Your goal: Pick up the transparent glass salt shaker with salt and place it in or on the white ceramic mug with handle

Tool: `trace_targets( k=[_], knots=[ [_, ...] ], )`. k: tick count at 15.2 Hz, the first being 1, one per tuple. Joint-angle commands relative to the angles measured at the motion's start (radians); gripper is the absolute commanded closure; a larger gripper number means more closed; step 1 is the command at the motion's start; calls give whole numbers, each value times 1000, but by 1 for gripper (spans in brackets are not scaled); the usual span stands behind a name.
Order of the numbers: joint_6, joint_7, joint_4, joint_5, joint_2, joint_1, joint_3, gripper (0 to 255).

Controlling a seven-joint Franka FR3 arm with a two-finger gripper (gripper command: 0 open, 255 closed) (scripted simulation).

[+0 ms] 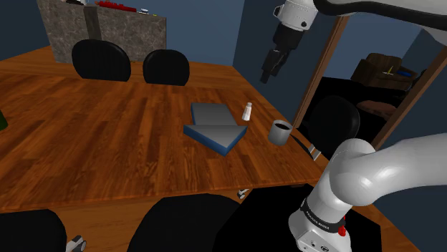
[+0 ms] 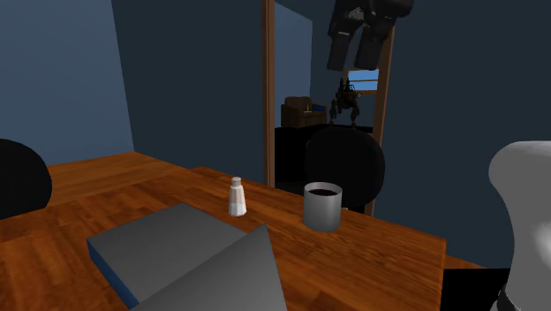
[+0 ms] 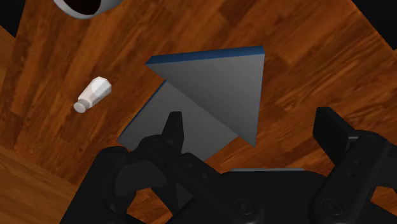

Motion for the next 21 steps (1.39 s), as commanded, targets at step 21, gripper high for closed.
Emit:
trace_targets(
  k=[21],
  knots=[
    [365,-352,108,-66,533,-60,-327,0]
  ],
)
